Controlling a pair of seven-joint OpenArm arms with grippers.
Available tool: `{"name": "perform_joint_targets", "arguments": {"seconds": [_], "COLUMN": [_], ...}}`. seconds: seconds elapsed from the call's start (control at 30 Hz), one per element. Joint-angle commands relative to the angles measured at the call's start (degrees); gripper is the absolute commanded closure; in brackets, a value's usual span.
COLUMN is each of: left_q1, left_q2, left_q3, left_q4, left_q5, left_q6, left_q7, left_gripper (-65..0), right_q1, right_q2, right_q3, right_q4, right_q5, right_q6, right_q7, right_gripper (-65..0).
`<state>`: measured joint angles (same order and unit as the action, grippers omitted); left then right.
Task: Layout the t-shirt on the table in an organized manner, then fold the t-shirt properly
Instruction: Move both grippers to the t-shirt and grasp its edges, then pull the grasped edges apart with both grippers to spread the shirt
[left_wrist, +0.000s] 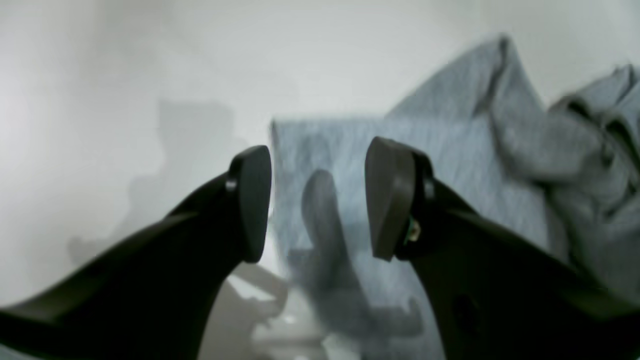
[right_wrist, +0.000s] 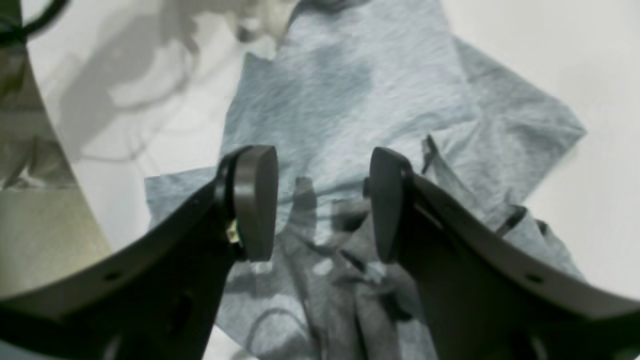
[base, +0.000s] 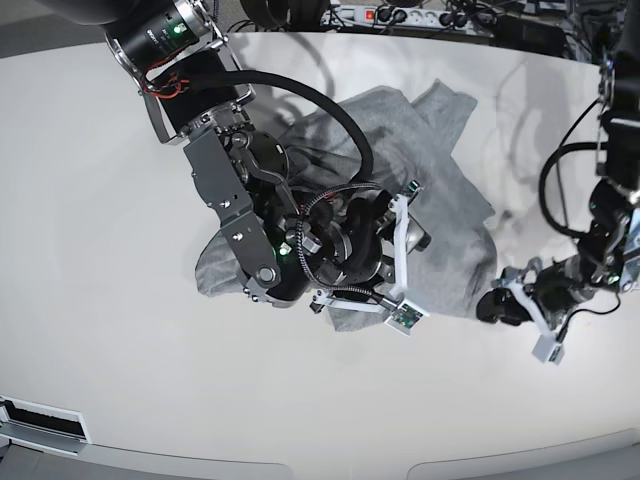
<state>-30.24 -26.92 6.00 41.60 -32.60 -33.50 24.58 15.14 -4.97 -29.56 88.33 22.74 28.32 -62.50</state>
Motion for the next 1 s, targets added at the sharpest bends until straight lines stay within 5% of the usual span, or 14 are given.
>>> {"name": "perform_joint_targets", "arguments": {"seconds": [0.0, 0.2, 0.4, 0.6, 0.73, 0.97], "left_q1": [-2.19, -4.72, -4.70, -3.43, -1.31, -1.07], "left_q2": [-0.13, 4.90, 6.62, 6.75, 7.30, 6.21], "left_q3": [-0.33, -0.33, -0.33, -0.33, -0.33, -0.35], "left_q4": [-0.81, -8.52, -14.64, -17.53, -17.51, -14.45], "left_q5": [0.17, 7.82, 11.41, 9.57, 8.48, 2.60], "left_q6": [0.07, 5.33, 6.60, 15.10, 15.12, 14.64], "left_q7": [-2.03, -9.44, -16.50, -17.97, -18.32, -13.09], "left_gripper": [-31.8, -31.6, -30.4, -15.8, 0.0, 0.0], "right_q1": [1.25, 1.22, 1.22, 1.22, 1.29, 2.36], "right_q2": [-0.68, -0.57, -0.55, -0.52, -0.55, -0.33], "right_q3": [0.09, 0.09, 0.09, 0.09, 0.09, 0.59], "right_q4": [0.85, 0.85, 0.85, 0.85, 0.85, 0.87], "right_q5": [0.81, 0.83, 0.83, 0.81, 0.81, -6.36], "right_q6": [0.24, 0.20, 0.20, 0.20, 0.20, -1.20], "right_q7": [0.24, -1.77, -1.84, -2.12, -2.54, -0.79], "right_gripper": [-31.7, -31.7, -31.7, -31.7, -31.7, -31.7]}}
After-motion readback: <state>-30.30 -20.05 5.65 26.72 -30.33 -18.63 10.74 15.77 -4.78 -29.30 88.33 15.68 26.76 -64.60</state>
